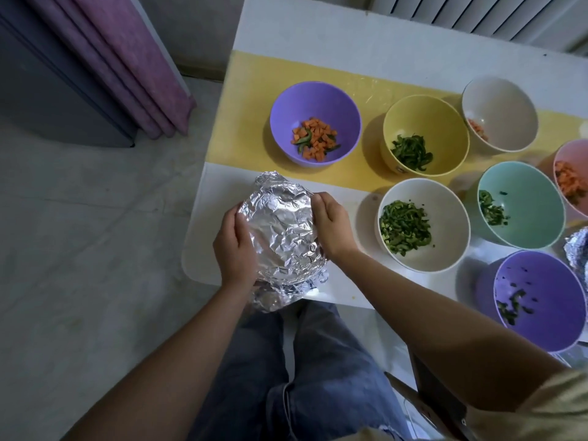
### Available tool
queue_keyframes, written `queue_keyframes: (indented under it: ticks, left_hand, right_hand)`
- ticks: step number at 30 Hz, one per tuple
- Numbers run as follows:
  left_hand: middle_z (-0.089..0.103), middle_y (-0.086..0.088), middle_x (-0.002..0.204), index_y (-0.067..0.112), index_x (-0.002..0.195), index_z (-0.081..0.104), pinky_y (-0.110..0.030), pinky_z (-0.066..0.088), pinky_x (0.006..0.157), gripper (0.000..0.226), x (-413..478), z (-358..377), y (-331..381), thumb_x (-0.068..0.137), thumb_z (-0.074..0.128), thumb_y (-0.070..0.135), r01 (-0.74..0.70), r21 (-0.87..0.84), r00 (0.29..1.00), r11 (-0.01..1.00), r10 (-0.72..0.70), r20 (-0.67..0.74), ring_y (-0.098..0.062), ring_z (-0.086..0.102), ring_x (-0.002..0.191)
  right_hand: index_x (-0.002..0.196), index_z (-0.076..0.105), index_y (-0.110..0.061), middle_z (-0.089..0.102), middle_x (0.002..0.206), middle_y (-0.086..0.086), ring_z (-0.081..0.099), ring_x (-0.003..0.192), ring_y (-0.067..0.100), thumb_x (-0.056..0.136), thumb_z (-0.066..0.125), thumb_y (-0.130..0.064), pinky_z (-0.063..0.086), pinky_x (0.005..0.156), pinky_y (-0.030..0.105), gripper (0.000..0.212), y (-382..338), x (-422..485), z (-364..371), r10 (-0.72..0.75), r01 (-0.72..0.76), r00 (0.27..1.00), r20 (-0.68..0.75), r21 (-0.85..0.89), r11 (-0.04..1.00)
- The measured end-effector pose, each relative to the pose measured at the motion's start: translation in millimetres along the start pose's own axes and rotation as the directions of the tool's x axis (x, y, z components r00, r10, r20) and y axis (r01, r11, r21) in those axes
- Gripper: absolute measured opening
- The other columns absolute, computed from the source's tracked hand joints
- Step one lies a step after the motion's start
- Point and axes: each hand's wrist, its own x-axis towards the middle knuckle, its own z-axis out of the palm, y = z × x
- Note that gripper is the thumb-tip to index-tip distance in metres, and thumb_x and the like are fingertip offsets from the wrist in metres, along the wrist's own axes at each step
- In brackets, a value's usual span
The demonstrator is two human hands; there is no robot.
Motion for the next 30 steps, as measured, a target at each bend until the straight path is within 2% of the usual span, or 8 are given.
queue_keyframes:
  ticks: [5,9,12,14,18,22,27,30]
  left_hand:
    - [0.073,-0.009,0.103,0.013,0.124,0.066,-0.032,0.050,0.080,0.029,54.0,-10.3,9.2,0.100,0.049,0.019,-0.282,0.185,0.922,0.941,0.213,0.323,-0.025,0.067,0.093]
    - [0.070,-0.006,0.117,0.011,0.120,0.067,-0.035,0.050,0.090,0.030,50.4,-9.5,20.6,0.098,0.052,0.024,-0.355,0.308,0.929,0.883,0.297,0.219,-0.024,0.065,0.106]
    - [0.069,-0.005,0.121,0.011,0.123,0.064,-0.034,0.047,0.088,0.031,21.8,-13.7,13.0,0.099,0.048,0.020,-0.328,0.345,0.944,0.880,0.319,0.084,-0.025,0.063,0.108]
    - [0.067,-0.004,0.125,0.012,0.129,0.061,-0.029,0.043,0.089,0.033,11.7,-13.7,5.2,0.102,0.044,0.020,-0.237,0.302,0.971,0.923,0.236,0.041,-0.024,0.062,0.111]
    - [0.073,-0.010,0.105,0.010,0.120,0.066,-0.031,0.042,0.074,0.030,16.2,-10.0,-1.1,0.101,0.043,0.013,-0.156,0.267,0.986,0.951,0.167,-0.016,-0.031,0.068,0.092]
    - [0.075,-0.013,0.095,0.009,0.115,0.068,-0.032,0.042,0.068,0.028,26.8,-15.0,0.1,0.100,0.045,0.015,-0.224,0.275,0.974,0.935,0.218,0.054,-0.033,0.068,0.084]
    - [0.069,-0.017,0.111,0.017,0.121,0.068,-0.040,0.050,0.085,0.031,75.2,-8.7,19.0,0.101,0.045,0.023,-0.432,0.316,0.856,0.845,0.273,0.439,-0.036,0.064,0.101]
    - [0.067,-0.016,0.119,0.011,0.118,0.068,-0.045,0.048,0.093,0.047,68.7,-7.3,28.9,0.094,0.038,0.038,-0.425,0.335,0.885,0.841,0.307,0.351,-0.034,0.061,0.111]
  right_hand:
    - [0.088,0.048,-0.019,0.061,0.089,0.007,0.059,0.082,0.030,0.088,0.043,-0.033,0.051,0.075,0.044,0.016,-0.3,-15.4,-8.3,0.091,-0.097,0.992,-0.087,-0.071,0.993]
    - [0.131,0.050,-0.004,0.053,0.134,0.009,0.046,0.127,0.020,0.098,0.049,-0.017,0.031,0.105,0.020,0.035,-14.9,-7.0,-15.2,-0.362,0.340,0.931,-0.057,-0.235,0.911]
    - [0.135,0.054,-0.005,0.058,0.134,0.011,0.051,0.124,0.021,0.100,0.046,-0.023,0.035,0.104,0.021,0.040,-17.1,8.6,-9.0,-0.510,0.520,0.853,0.115,-0.279,0.807]
    - [0.130,0.060,-0.008,0.069,0.114,0.010,0.061,0.104,0.020,0.101,0.048,-0.021,0.040,0.085,0.019,0.034,-14.2,14.5,-3.2,-0.449,0.493,0.869,0.208,-0.285,0.822]
    - [0.115,0.068,-0.009,0.059,0.068,-0.014,0.056,0.066,0.010,0.099,0.049,-0.023,0.036,0.067,0.015,0.029,-6.3,18.0,4.3,-0.367,0.376,0.927,0.080,-0.207,0.903]
    - [0.108,0.066,-0.007,0.052,0.060,-0.018,0.050,0.056,0.006,0.102,0.047,-0.019,0.040,0.061,0.024,0.024,-3.0,15.8,4.6,-0.244,0.253,0.967,0.076,-0.158,0.954]
    - [0.103,0.057,-0.018,0.056,0.062,-0.001,0.056,0.056,0.026,0.098,0.036,-0.029,0.050,0.057,0.044,0.025,6.1,-3.3,4.1,-0.083,0.076,0.990,-0.118,-0.063,0.995]
    - [0.105,0.049,-0.022,0.063,0.085,0.008,0.061,0.075,0.030,0.088,0.031,-0.033,0.052,0.070,0.050,0.027,5.6,-16.7,1.5,0.037,-0.042,0.986,-0.162,-0.030,0.999]
